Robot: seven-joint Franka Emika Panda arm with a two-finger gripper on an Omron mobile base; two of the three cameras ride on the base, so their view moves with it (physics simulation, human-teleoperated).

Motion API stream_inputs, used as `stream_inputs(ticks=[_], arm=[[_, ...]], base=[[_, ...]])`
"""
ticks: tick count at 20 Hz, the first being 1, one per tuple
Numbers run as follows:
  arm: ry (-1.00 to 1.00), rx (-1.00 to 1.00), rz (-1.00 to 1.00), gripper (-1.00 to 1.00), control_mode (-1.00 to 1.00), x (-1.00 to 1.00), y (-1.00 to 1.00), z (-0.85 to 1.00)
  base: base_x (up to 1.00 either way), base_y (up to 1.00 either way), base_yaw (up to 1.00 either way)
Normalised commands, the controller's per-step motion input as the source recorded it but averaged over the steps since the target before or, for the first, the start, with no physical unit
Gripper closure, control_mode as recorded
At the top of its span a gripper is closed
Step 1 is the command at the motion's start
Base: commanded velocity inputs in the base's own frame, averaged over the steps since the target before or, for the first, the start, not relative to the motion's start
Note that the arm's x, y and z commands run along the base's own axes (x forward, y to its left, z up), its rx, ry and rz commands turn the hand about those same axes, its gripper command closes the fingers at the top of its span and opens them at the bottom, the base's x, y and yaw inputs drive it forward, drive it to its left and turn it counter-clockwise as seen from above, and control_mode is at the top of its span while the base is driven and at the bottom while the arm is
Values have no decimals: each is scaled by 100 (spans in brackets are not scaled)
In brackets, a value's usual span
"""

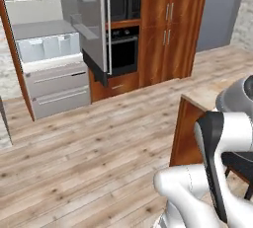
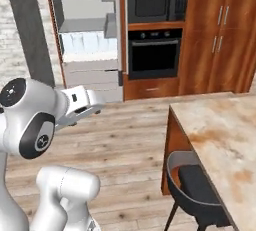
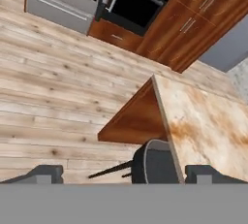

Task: Take the cheese, steak, and cucumber from the fridge and place them on the plate on the dining counter to create an appetizer plate.

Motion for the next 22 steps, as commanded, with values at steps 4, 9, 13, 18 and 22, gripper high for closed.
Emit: stream_inputs(ticks=[4, 9, 13, 18, 22], arm=[[0, 0, 0, -100, 100, 0, 0, 0], [0, 0, 0, -100, 100, 0, 0, 0], [0, 0, 0, -100, 100, 0, 0, 0], [0, 0, 0, -100, 100, 0, 0, 0], [0, 0, 0, -100, 100, 0, 0, 0]], base=[[45, 75, 59], [96, 28, 36], [100, 0, 14], [100, 0, 6], [100, -14, 8]])
